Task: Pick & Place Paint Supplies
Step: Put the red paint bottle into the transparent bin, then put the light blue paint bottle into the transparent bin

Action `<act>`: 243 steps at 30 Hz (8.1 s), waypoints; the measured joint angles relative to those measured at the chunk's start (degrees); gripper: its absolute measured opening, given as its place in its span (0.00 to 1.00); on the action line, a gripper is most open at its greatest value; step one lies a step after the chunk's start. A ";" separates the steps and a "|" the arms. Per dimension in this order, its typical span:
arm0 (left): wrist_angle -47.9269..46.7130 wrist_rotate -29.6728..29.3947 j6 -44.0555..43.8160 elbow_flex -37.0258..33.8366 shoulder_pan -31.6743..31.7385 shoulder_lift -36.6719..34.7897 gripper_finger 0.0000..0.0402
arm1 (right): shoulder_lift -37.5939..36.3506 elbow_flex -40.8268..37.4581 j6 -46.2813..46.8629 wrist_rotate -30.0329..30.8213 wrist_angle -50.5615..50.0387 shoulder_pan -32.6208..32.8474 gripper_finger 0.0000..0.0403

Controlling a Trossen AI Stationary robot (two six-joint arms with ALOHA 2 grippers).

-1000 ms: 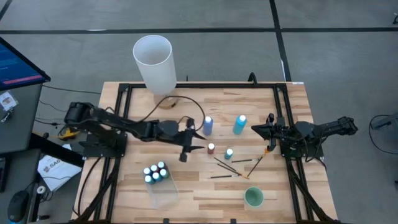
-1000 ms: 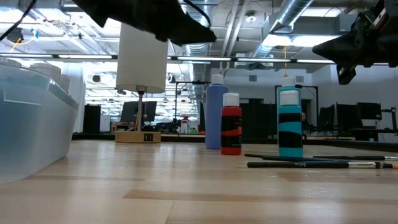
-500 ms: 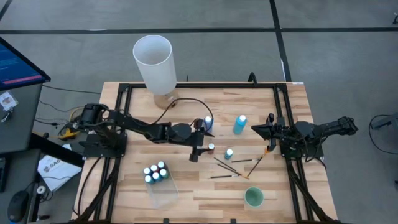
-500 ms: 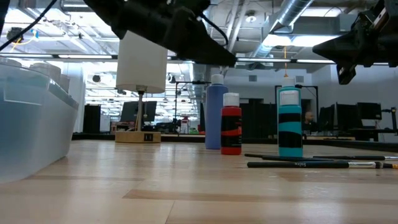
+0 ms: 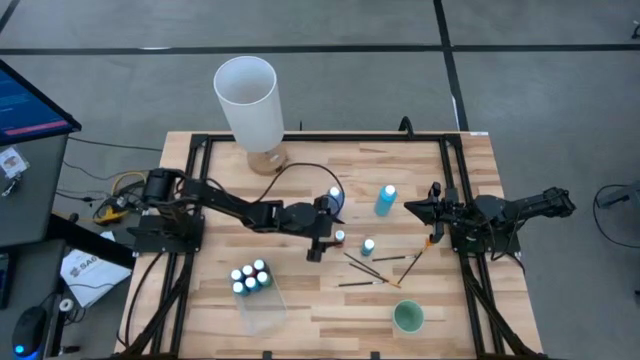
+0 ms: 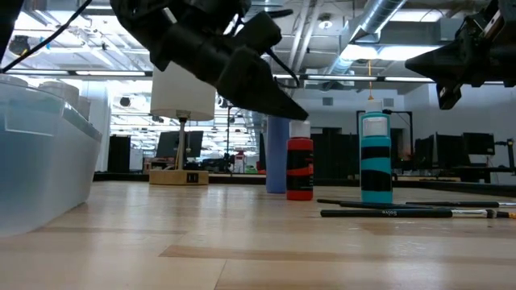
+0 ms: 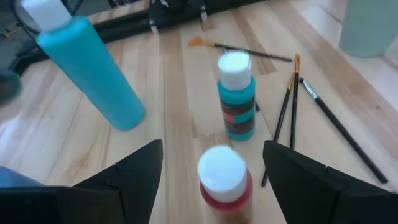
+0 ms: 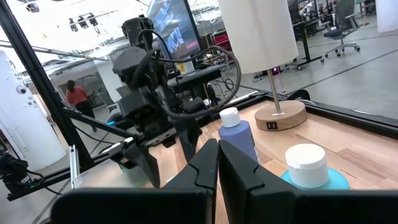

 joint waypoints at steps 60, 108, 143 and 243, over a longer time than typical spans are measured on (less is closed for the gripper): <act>-5.69 4.42 -2.57 -0.31 -2.64 -5.59 0.20 | -0.01 0.00 0.01 0.00 0.12 0.01 0.02; -24.01 -15.87 -26.38 -29.41 -47.25 -49.77 0.22 | 0.00 -0.02 0.02 0.00 0.04 0.02 0.02; -22.45 -13.85 -26.52 -31.98 -47.36 -44.92 0.25 | 0.00 -0.02 0.02 0.01 0.01 0.01 0.02; 16.82 -3.91 -17.77 6.80 -0.96 2.05 0.67 | -0.01 -0.02 0.02 0.00 0.00 0.02 0.02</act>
